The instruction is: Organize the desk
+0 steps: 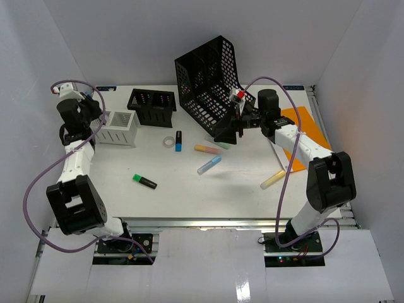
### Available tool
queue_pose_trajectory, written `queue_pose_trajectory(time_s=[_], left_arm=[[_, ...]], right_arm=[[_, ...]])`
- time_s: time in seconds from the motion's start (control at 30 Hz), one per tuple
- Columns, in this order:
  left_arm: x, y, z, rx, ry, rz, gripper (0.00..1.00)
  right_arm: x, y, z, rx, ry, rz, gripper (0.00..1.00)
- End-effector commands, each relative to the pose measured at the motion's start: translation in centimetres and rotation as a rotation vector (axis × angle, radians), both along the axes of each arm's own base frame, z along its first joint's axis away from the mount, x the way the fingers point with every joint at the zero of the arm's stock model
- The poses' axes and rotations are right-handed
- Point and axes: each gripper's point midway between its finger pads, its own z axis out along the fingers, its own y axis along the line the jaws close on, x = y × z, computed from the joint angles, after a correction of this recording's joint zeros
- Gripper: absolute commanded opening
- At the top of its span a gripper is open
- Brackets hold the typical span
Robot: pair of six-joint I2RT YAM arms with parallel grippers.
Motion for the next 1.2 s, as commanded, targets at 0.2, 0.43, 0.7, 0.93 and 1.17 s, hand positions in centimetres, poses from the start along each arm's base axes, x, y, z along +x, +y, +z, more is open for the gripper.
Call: queue_pose_trajectory(time_s=[0.2, 0.43, 0.7, 0.93, 1.17], left_arm=[[2.9, 4.8, 2.2, 0.079, -0.107, 0.149, 0.0], [4.0, 4.9, -1.9, 0.056, -0.038, 0.127, 0.03], [2.5, 4.2, -4.8, 0.037, -0.004, 0.123, 0.51], [1.2, 3.3, -2.9, 0.018, -0.034, 0.11, 0.85], [-1.7, 0.5, 2.2, -0.032, -0.067, 0.034, 0.88]], right_arm=[[-0.8, -1.5, -1.2, -0.044, -0.115, -0.004, 0.84], [0.0, -1.6, -2.7, -0.095, -0.108, -0.02, 0.84], [3.5, -2.3, -6.7, -0.296, -0.101, -0.114, 0.84], [5.1, -2.2, -10.4, -0.486, -0.159, -0.147, 0.85], [4.6, -2.4, -10.6, -0.508, -0.211, -0.11, 0.86]])
